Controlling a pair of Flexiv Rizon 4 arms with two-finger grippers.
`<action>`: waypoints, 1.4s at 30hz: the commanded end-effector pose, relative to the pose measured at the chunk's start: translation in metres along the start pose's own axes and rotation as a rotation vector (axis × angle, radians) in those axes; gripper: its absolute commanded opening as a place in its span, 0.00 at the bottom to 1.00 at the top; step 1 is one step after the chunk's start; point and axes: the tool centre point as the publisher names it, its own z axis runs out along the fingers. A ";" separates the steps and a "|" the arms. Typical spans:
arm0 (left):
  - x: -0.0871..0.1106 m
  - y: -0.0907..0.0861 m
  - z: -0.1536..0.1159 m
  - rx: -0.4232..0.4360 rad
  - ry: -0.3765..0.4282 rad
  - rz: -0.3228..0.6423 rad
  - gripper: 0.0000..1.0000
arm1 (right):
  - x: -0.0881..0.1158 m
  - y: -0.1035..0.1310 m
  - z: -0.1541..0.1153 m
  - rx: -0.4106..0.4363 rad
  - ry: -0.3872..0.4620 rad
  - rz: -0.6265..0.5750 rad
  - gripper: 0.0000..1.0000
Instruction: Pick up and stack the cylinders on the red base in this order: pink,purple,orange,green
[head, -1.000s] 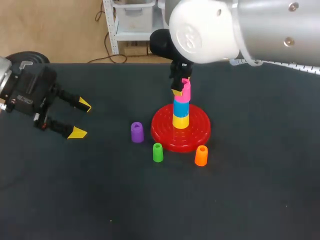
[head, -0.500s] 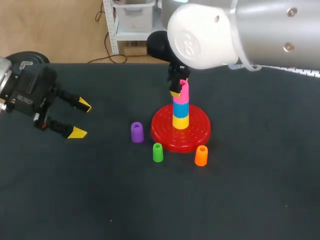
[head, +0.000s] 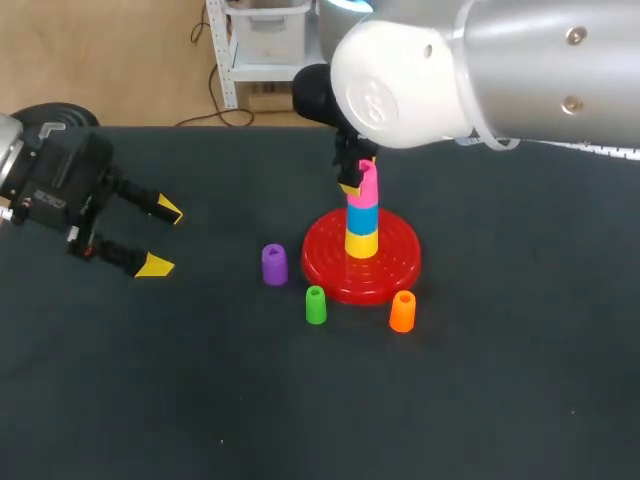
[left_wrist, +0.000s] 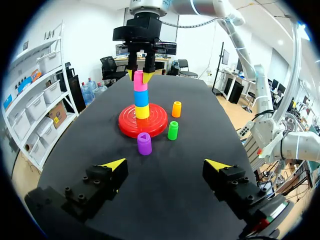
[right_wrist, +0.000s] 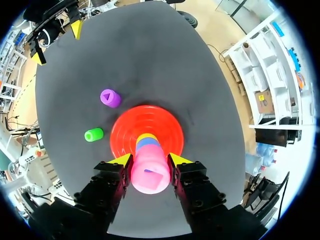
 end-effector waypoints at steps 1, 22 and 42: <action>0.001 0.000 0.000 -0.001 -0.003 0.003 1.00 | 0.005 0.001 0.004 0.009 -0.013 0.005 0.00; 0.001 0.000 0.000 -0.001 -0.003 0.003 1.00 | 0.007 -0.011 -0.003 0.014 -0.044 0.025 0.00; 0.001 0.000 0.000 -0.001 -0.003 0.003 1.00 | 0.003 -0.005 0.011 -0.031 -0.017 0.007 0.00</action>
